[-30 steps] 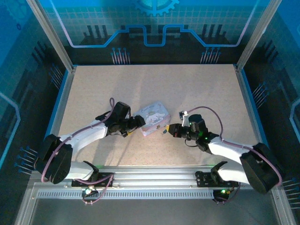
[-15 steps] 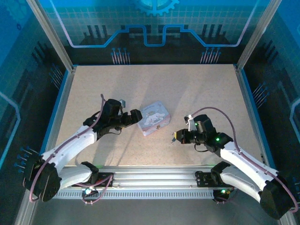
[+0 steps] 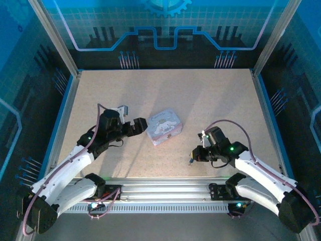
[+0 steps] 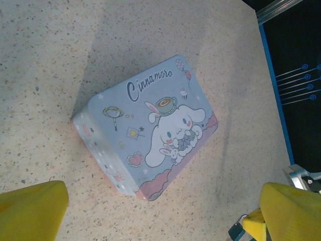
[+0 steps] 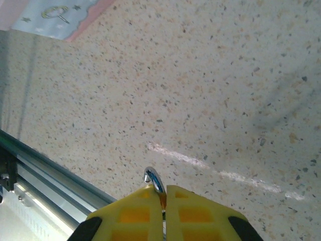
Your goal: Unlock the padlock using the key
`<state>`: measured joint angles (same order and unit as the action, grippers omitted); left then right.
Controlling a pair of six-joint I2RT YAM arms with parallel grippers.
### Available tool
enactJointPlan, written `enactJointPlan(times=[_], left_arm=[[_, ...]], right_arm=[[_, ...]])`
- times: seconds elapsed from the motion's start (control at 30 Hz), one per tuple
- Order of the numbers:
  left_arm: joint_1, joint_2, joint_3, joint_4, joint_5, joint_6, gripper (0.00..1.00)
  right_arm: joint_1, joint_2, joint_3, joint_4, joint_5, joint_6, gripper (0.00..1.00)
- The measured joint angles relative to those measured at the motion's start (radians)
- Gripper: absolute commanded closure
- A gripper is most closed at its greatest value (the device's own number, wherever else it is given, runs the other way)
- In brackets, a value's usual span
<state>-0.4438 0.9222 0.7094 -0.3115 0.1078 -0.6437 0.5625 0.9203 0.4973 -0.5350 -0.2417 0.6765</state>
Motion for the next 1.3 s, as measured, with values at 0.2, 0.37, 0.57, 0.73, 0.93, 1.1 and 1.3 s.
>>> enactJointPlan(times=[0.2, 0.37, 0.57, 0.73, 0.93, 1.1, 1.3], left_arm=[[0.004, -0.008, -0.007, -0.002, 0.0, 0.016, 0.01], [0.004, -0.008, -0.026, 0.002, 0.0, 0.018, 0.01], [0.01, -0.008, -0.047, 0.001, -0.004, 0.019, 0.01], [0.018, -0.008, -0.051, 0.002, -0.007, 0.026, 0.01], [0.024, -0.006, -0.051, 0.002, -0.007, 0.038, 0.01], [0.031, -0.006, -0.051, 0.002, -0.007, 0.045, 0.01], [0.036, -0.006, -0.051, 0.002, -0.007, 0.049, 0.01]], right_arm=[[0.036, 0.091, 0.006, 0.002, 0.011, 0.003, 0.92], [0.06, 0.178, 0.035, 0.013, 0.026, 0.003, 0.92], [0.067, 0.258, 0.072, 0.058, 0.026, 0.003, 0.92], [0.077, 0.349, 0.106, 0.085, 0.024, 0.001, 0.92], [0.099, 0.47, 0.18, 0.107, 0.017, -0.016, 0.92], [0.125, 0.57, 0.249, 0.117, -0.005, -0.035, 0.92], [0.164, 0.678, 0.333, 0.115, -0.03, -0.074, 0.91]])
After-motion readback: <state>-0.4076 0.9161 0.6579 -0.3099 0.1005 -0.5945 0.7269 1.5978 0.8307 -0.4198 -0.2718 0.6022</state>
